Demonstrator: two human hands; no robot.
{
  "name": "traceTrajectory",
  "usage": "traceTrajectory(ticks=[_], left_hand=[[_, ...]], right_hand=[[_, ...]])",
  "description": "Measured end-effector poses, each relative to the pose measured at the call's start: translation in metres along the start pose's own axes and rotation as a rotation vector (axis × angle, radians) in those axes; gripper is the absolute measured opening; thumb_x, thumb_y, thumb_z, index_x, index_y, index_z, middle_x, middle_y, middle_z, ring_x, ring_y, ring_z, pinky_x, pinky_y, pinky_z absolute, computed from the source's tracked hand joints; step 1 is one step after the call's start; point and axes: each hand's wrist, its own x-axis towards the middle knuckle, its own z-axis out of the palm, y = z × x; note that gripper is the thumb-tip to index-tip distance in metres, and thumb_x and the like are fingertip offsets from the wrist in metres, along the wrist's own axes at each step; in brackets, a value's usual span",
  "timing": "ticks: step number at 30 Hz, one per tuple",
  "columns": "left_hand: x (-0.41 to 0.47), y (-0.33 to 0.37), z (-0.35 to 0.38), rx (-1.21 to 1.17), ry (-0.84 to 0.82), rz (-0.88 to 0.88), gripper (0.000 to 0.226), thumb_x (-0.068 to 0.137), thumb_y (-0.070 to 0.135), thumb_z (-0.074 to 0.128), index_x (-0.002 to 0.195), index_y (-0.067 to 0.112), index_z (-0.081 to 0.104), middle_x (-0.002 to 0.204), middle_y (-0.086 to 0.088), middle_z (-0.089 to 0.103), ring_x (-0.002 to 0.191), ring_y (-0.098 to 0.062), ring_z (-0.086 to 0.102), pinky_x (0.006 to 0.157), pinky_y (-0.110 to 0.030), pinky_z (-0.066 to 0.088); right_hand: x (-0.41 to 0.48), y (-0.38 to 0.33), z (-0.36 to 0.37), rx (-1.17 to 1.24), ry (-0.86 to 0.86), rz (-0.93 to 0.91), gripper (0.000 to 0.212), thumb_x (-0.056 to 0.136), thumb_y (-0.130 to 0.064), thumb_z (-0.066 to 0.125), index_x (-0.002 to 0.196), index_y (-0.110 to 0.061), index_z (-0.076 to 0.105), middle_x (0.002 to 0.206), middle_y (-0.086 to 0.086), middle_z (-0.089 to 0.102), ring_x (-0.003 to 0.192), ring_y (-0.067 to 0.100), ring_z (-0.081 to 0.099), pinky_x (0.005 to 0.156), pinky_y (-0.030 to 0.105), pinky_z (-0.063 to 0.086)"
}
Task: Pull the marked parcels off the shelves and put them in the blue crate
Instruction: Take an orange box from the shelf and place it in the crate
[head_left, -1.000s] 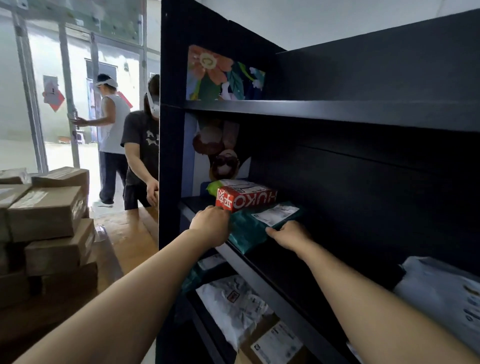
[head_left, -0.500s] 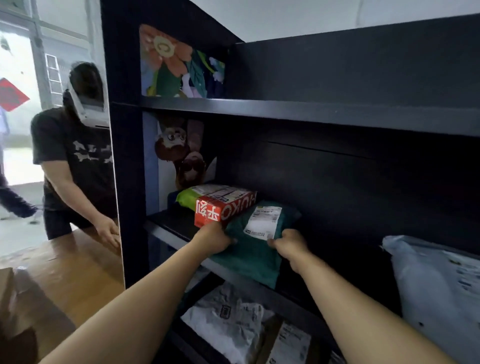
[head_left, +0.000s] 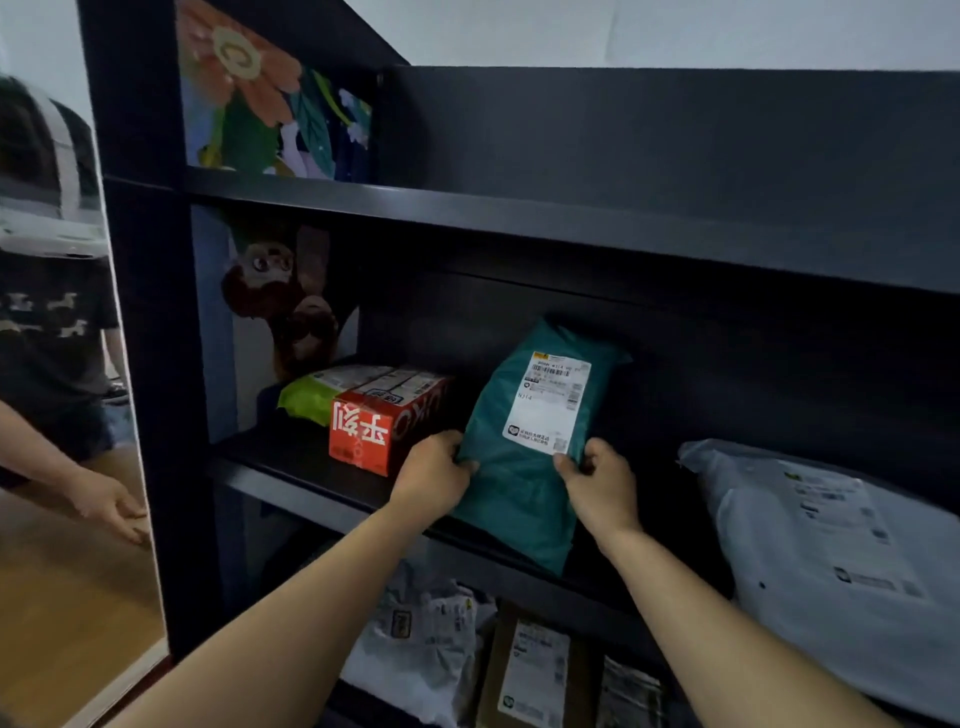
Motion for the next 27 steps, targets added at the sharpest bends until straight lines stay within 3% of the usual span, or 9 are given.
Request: traceTrajectory(ticks=[4, 6, 8, 10, 12, 16, 19, 22, 27], left_hand=[[0.007, -0.001, 0.011, 0.074, -0.095, -0.03, 0.02, 0.089, 0.022, 0.062, 0.104, 0.01, 0.068, 0.097, -0.004, 0.066, 0.095, -0.022, 0.062, 0.076, -0.027, 0.046], [0.009, -0.004, 0.011, 0.145, -0.131, -0.026, 0.024, 0.086, 0.027, 0.064, 0.105, 0.013, 0.069, 0.097, -0.003, 0.067, 0.094, -0.022, 0.063, 0.08, -0.032, 0.051], [0.009, -0.006, 0.005, 0.223, -0.126, 0.01, 0.032, 0.084, 0.032, 0.067, 0.112, 0.018, 0.068, 0.104, -0.002, 0.068, 0.099, -0.022, 0.063, 0.087, -0.036, 0.052], [0.011, -0.005, -0.008, 0.306, -0.033, 0.091, 0.038, 0.084, 0.032, 0.068, 0.119, 0.018, 0.065, 0.112, -0.004, 0.066, 0.105, -0.023, 0.061, 0.089, -0.035, 0.051], [0.019, -0.008, -0.026, 0.377, 0.122, 0.197, 0.034, 0.086, 0.029, 0.066, 0.117, 0.016, 0.067, 0.113, -0.009, 0.064, 0.107, -0.028, 0.059, 0.088, -0.035, 0.05], [0.043, -0.027, -0.066, 0.436, 0.316, 0.227, 0.034, 0.089, 0.025, 0.06, 0.12, 0.013, 0.065, 0.12, -0.015, 0.057, 0.116, -0.036, 0.049, 0.093, -0.043, 0.045], [0.059, -0.048, -0.085, 0.483, 0.24, 0.04, 0.04, 0.096, 0.031, 0.048, 0.132, 0.016, 0.055, 0.131, -0.015, 0.051, 0.122, -0.036, 0.044, 0.098, -0.044, 0.041], [0.067, -0.063, -0.096, 0.465, 0.121, -0.066, 0.041, 0.098, 0.035, 0.041, 0.124, 0.007, 0.058, 0.129, -0.019, 0.054, 0.118, -0.035, 0.051, 0.095, -0.04, 0.042], [0.078, -0.079, -0.111, -0.034, 0.041, -0.244, 0.037, 0.094, 0.026, 0.055, 0.121, 0.001, 0.059, 0.12, -0.015, 0.064, 0.108, -0.03, 0.06, 0.092, -0.032, 0.048]], right_hand=[[0.005, 0.01, -0.011, -0.17, -0.016, 0.022, 0.023, 0.085, -0.028, 0.069, 0.075, -0.016, 0.052, 0.077, -0.004, 0.06, 0.073, 0.017, 0.059, 0.059, 0.029, 0.044], [0.007, 0.013, -0.011, -0.218, -0.027, 0.034, 0.021, 0.083, -0.03, 0.072, 0.087, -0.016, 0.056, 0.085, -0.004, 0.062, 0.081, 0.017, 0.062, 0.066, 0.03, 0.049], [0.008, 0.011, -0.006, -0.289, -0.005, 0.008, 0.033, 0.081, -0.032, 0.074, 0.104, -0.016, 0.056, 0.1, -0.001, 0.062, 0.094, 0.02, 0.061, 0.076, 0.034, 0.051], [0.008, 0.003, 0.001, -0.405, 0.056, -0.088, 0.047, 0.078, -0.029, 0.075, 0.117, -0.017, 0.053, 0.116, 0.005, 0.056, 0.11, 0.025, 0.053, 0.086, 0.038, 0.049], [0.008, -0.014, 0.013, -0.476, 0.072, -0.224, 0.047, 0.078, -0.027, 0.074, 0.12, -0.016, 0.055, 0.122, 0.008, 0.053, 0.116, 0.027, 0.048, 0.093, 0.039, 0.045], [0.007, -0.052, 0.05, -0.469, -0.111, -0.315, 0.038, 0.087, -0.036, 0.064, 0.12, -0.02, 0.06, 0.125, 0.001, 0.058, 0.119, 0.022, 0.049, 0.099, 0.036, 0.042], [0.003, -0.079, 0.083, -0.332, -0.303, -0.171, 0.043, 0.09, -0.042, 0.061, 0.127, -0.02, 0.058, 0.131, -0.002, 0.057, 0.12, 0.018, 0.052, 0.1, 0.034, 0.044], [0.0, -0.098, 0.112, -0.12, -0.42, 0.03, 0.042, 0.093, -0.04, 0.058, 0.125, -0.013, 0.06, 0.126, 0.001, 0.061, 0.113, 0.018, 0.057, 0.098, 0.034, 0.046], [-0.006, -0.114, 0.149, 0.118, -0.417, 0.28, 0.033, 0.096, -0.041, 0.053, 0.116, -0.016, 0.061, 0.111, 0.0, 0.063, 0.099, 0.018, 0.058, 0.092, 0.036, 0.052]])
